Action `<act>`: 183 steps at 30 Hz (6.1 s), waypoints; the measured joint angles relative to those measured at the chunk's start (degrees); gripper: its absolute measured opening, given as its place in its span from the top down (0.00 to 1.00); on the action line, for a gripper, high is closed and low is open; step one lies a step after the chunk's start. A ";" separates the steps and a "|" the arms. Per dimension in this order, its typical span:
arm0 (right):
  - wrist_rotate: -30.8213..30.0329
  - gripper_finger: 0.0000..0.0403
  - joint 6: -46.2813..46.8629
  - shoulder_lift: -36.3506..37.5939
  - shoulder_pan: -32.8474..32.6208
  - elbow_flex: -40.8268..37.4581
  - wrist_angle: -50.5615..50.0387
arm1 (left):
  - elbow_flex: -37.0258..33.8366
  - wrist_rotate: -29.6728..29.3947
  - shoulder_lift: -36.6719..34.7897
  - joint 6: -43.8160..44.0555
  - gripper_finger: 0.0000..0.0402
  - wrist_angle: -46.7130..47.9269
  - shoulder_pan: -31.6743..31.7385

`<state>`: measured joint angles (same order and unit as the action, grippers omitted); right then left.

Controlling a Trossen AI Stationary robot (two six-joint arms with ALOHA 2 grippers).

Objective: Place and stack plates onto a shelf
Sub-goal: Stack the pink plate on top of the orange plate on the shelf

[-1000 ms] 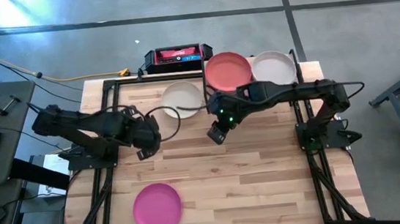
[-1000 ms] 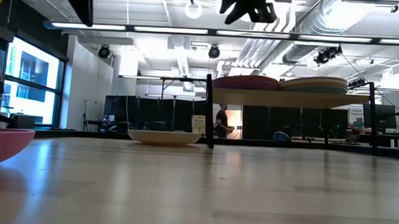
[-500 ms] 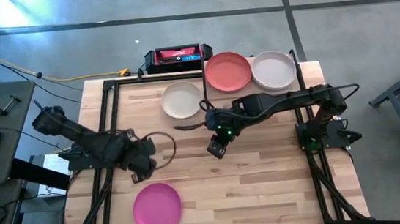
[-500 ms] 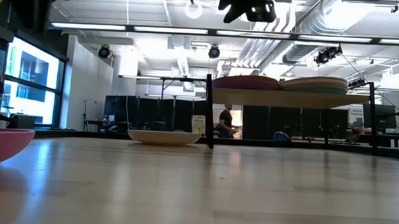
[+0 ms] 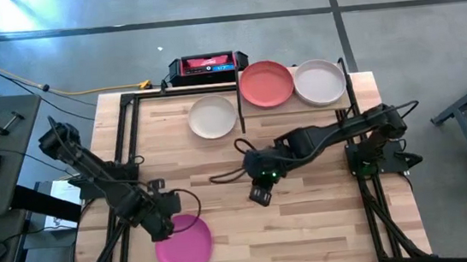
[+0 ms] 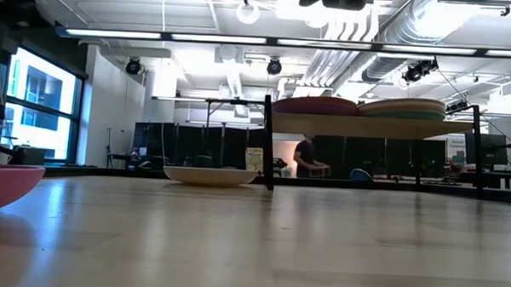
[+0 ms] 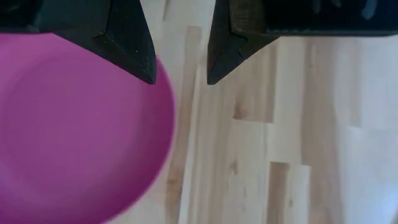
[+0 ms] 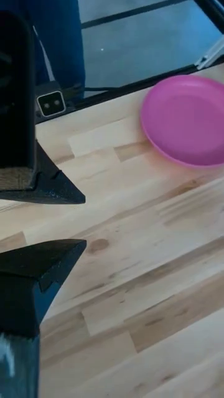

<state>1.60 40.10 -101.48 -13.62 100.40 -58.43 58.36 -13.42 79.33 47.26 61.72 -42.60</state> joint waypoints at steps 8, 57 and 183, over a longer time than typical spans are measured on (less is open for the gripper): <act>-1.64 0.80 1.74 0.01 -2.25 0.00 0.04 | -4.65 3.09 0.36 6.66 0.67 -6.46 -2.34; -2.48 0.80 2.11 0.08 -2.56 0.00 0.06 | -10.83 8.27 13.20 12.69 0.68 -19.73 -0.86; -7.19 0.68 14.06 -7.33 -5.53 0.02 1.64 | -1.08 -9.83 2.25 13.46 1.00 -31.07 15.41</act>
<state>-5.59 54.16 -108.81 -19.16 100.42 -56.80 57.28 -23.25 81.58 60.71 30.65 -27.19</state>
